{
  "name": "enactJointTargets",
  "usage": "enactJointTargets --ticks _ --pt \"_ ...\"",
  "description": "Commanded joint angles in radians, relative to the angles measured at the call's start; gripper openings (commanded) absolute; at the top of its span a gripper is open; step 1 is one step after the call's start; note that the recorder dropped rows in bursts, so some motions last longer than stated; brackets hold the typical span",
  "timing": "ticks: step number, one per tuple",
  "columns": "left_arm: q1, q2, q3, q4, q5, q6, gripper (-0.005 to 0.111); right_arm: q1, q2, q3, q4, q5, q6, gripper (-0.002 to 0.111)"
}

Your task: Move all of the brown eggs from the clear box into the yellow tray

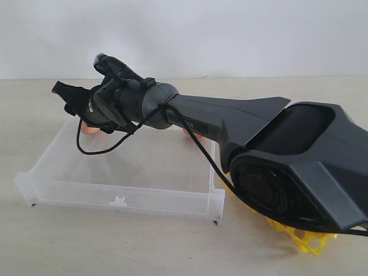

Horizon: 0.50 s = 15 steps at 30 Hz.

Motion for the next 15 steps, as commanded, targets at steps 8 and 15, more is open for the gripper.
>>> enactJointTargets --ticks 8,15 --pt "0.001 0.003 0.003 0.002 -0.006 0.002 -0.004 0.012 0.032 -0.006 -0.006 -0.030 0.019 0.057" --pt "0.001 0.003 0.003 0.002 -0.006 0.002 -0.004 0.010 0.055 -0.007 -0.006 -0.046 0.019 0.057"
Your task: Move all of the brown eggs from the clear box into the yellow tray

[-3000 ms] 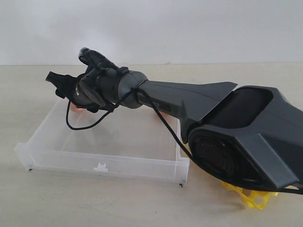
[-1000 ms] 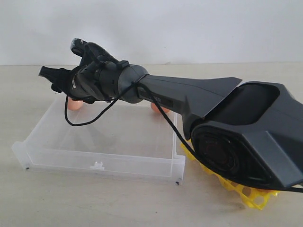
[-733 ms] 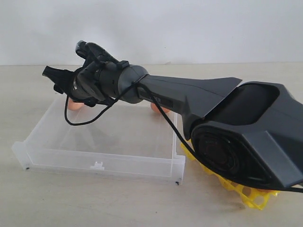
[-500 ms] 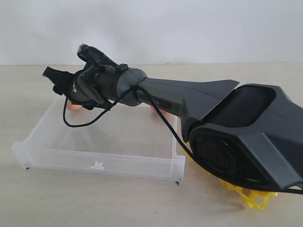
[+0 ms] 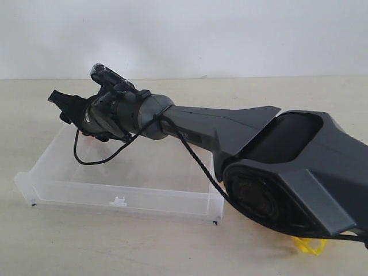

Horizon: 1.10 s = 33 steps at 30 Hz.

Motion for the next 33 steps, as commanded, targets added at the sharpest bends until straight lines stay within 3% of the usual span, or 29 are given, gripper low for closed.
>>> enactJointTargets --ticks 1,11,15,19,21,25,33 --pt "0.001 0.003 0.003 0.002 -0.006 0.002 -0.004 -0.007 0.021 -0.005 -0.006 0.005 -0.002 0.057" --pt "0.001 0.003 0.003 0.002 -0.006 0.002 -0.004 -0.026 0.022 -0.005 -0.006 0.036 0.022 0.056" --pt "0.001 0.003 0.003 0.002 -0.006 0.002 -0.004 -0.028 0.018 -0.005 -0.002 0.134 0.038 0.044" --pt "0.001 0.003 0.003 0.002 -0.006 0.002 -0.004 -0.029 0.018 -0.005 -0.002 0.105 0.017 0.043" --pt "0.001 0.003 0.003 0.002 -0.006 0.002 -0.004 -0.029 0.018 -0.005 -0.002 0.077 0.003 0.045" --pt "0.001 0.003 0.003 0.002 -0.006 0.002 -0.004 -0.027 0.007 -0.005 -0.001 0.067 0.005 0.058" --pt "0.001 0.003 0.003 0.002 -0.006 0.002 -0.004 -0.031 -0.004 -0.005 -0.003 0.021 0.005 0.059"
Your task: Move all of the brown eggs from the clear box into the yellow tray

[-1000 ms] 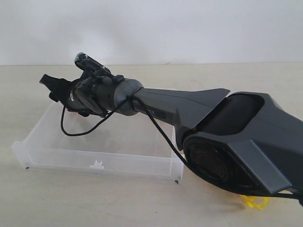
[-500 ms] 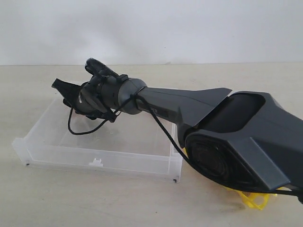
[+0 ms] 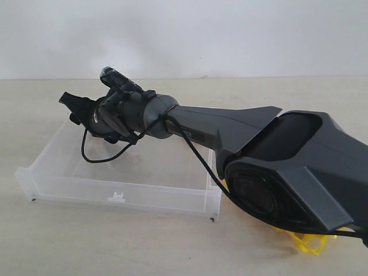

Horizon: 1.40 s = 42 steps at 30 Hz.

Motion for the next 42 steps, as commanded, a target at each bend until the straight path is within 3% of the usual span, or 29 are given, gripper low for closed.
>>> enactJointTargets --ticks 1,26,42 --pt "0.001 0.003 0.003 0.002 -0.006 0.002 -0.004 -0.010 -0.016 0.001 -0.009 -0.012 -0.011 0.059" --pt "0.001 0.003 0.003 0.002 -0.006 0.002 -0.004 -0.025 0.001 0.001 -0.046 -0.102 0.008 0.059" --pt "0.001 0.003 0.003 0.002 -0.006 0.002 -0.004 -0.025 0.102 -0.135 -0.040 -0.070 0.008 0.059"
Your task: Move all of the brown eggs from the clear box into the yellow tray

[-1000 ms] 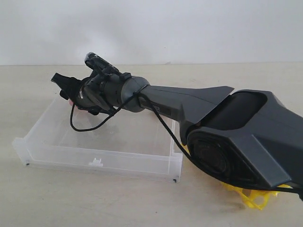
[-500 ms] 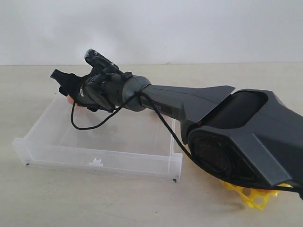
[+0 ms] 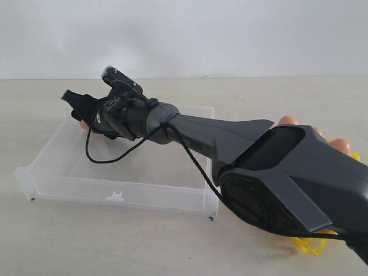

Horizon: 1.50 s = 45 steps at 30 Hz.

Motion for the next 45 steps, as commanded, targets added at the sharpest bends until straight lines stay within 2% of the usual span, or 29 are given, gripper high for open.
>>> enactJointTargets --ticks 1,21,25,28,30,35,37,40,42,44,45 --pt "0.001 0.003 0.003 0.002 -0.006 0.002 -0.004 -0.006 0.008 -0.020 -0.003 0.013 -0.003 0.059" --pt "0.001 0.003 0.003 0.002 -0.006 0.002 -0.004 0.000 0.021 -0.020 0.053 0.049 -0.047 0.057" --pt "0.001 0.003 0.003 0.002 -0.006 0.002 -0.004 0.000 0.006 -0.021 0.053 0.052 -0.054 0.024" --pt "0.001 0.003 0.003 0.002 -0.006 0.002 -0.004 0.000 -0.019 -0.021 0.049 0.062 -0.056 0.009" --pt "0.001 0.003 0.003 0.002 -0.006 0.002 -0.004 0.000 -0.046 -0.021 0.042 0.101 -0.083 0.005" --pt "0.001 0.003 0.003 0.002 -0.006 0.002 -0.004 0.000 -0.121 -0.021 -0.003 0.225 -0.157 0.005" --pt "0.001 0.003 0.003 0.002 -0.006 0.002 -0.004 0.005 -0.146 -0.021 -0.003 0.272 -0.319 0.005" --pt "0.001 0.003 0.003 0.002 -0.006 0.002 -0.004 0.004 -0.150 -0.021 0.026 0.298 -0.438 0.005" --pt "0.001 0.003 0.003 0.002 -0.006 0.002 -0.004 0.009 -0.150 -0.021 0.058 0.336 -0.613 0.008" --pt "0.001 0.003 0.003 0.002 -0.006 0.002 -0.004 0.020 -0.151 -0.021 0.058 0.344 -0.819 0.025" --pt "0.001 0.003 0.003 0.002 -0.006 0.002 -0.004 0.022 -0.153 -0.021 0.058 0.339 -0.882 0.040"
